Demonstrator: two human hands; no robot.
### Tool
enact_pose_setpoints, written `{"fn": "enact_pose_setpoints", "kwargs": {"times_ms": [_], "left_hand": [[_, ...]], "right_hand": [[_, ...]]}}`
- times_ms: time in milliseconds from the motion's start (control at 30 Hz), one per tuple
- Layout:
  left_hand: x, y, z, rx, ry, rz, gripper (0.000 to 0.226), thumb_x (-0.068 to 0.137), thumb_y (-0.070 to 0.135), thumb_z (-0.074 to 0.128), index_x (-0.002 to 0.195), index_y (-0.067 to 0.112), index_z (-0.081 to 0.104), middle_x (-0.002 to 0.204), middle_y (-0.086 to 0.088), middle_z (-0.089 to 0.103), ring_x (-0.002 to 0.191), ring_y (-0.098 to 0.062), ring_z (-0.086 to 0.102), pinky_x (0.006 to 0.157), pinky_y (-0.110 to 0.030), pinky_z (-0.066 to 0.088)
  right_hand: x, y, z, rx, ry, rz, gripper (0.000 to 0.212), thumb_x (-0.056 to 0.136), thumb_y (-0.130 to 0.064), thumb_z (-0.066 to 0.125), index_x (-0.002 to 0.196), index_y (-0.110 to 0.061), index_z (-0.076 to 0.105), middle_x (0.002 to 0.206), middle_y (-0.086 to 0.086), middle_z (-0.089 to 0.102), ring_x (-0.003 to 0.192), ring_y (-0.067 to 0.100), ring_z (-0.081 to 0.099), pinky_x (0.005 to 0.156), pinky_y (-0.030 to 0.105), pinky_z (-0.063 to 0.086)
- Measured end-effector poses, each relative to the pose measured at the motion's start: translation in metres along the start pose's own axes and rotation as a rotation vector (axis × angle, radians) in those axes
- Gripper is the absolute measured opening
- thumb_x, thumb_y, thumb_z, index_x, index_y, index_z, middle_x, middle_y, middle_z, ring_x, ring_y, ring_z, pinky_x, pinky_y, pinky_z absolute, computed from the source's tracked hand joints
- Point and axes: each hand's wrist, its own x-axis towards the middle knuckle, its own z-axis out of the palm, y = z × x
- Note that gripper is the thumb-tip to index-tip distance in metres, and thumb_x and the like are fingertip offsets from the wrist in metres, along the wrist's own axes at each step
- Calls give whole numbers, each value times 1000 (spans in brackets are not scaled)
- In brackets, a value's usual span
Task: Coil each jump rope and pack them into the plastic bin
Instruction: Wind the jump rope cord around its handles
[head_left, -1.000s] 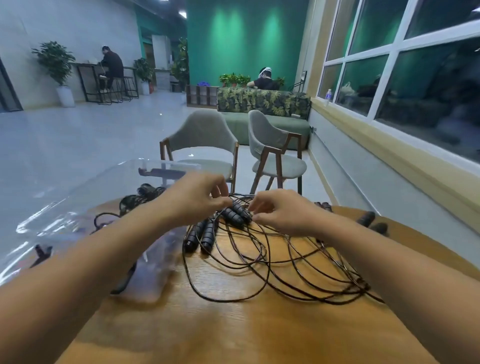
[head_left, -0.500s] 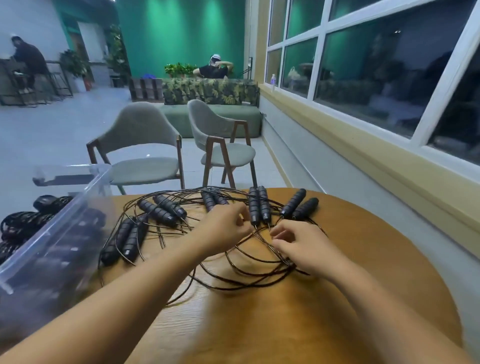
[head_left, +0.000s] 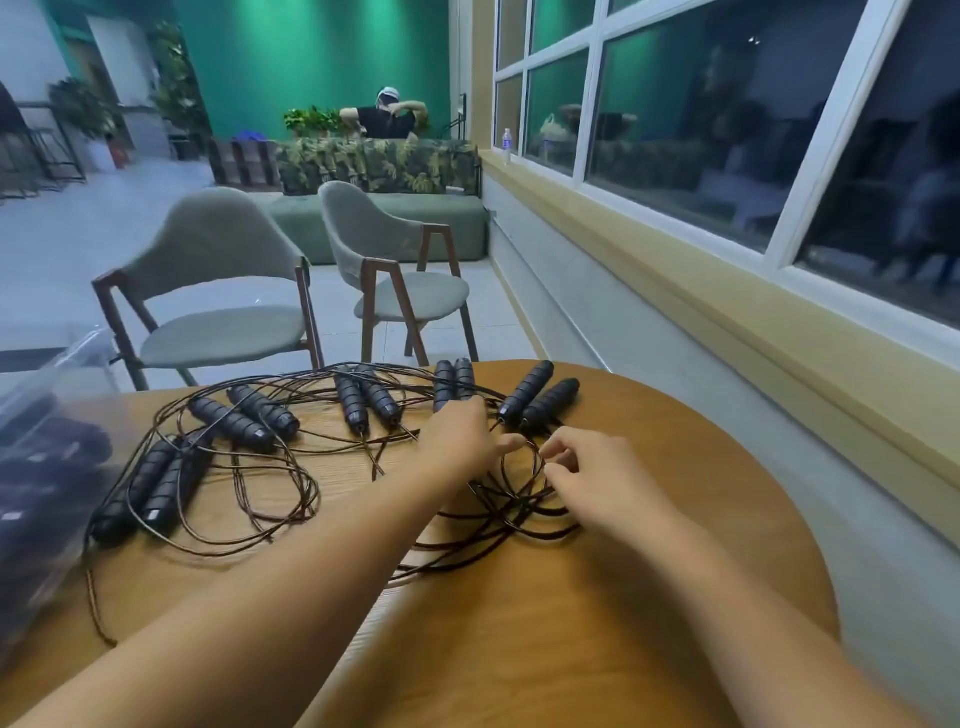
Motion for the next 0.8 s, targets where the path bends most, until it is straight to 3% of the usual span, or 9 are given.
{"fn": "enact_pose_setpoints", "kwargs": {"times_ms": [133,233,400,467,567,667,733,800], "left_hand": [[4,8,7,12,-63,-55,41,82,56,77,91,17,66,81,2,63,77,-17,63,58,-31,48],[7,11,8,-125,-44,-86,26,86,40,74,76,19,65,75,0,65,71,-17,64,56,-31,48],[6,10,-8,-371,10,-43,14,99,26,66,89,18,74,81,-1,75,76,-17,74,73,-37,63],[1,13,-20,-550,12,-33,9,102,20,64,101,14,70,85,-7,76,72,-16,76,67,-33,64],[-13,18,-45,-762,-2,19,10,105,15,60,110,11,67,90,-14,75,68,-17,74,60,-25,59],[-26,22,-68,-714,35,108,10,105,20,60,108,18,69,90,-4,76,67,-11,70,61,-25,55],[-35,25,-81,-674,55,156,10,105,23,60,107,22,70,88,2,76,68,-10,66,63,-28,51],[-44,27,-93,-659,50,193,11,105,26,60,108,24,71,87,5,76,75,-9,65,69,-32,52]], "right_hand": [[-1,1,0,17,-6,7,14,104,-30,63,113,-36,71,105,-13,70,94,6,67,86,36,63],[-2,-2,0,37,5,-2,15,104,-30,62,114,-36,70,105,-13,71,91,6,67,84,35,63],[0,-3,-3,56,80,-12,20,103,-29,61,120,-37,69,102,-17,68,93,6,66,86,38,63],[1,-1,-5,71,114,-24,27,102,-27,62,127,-36,66,108,-16,68,101,9,66,91,38,61],[2,-1,-7,63,183,-82,58,95,-25,73,148,-37,51,135,-11,59,126,17,60,104,42,56],[2,-4,-9,-3,209,-100,104,88,-33,83,166,-43,16,164,-10,32,150,20,37,123,47,38],[2,-6,-10,-25,203,-110,121,87,-37,86,169,-43,-3,174,-10,16,160,20,21,129,50,22],[1,-7,-10,-12,191,-116,129,86,-41,87,168,-44,-13,178,-10,8,164,20,14,130,52,16]]}}
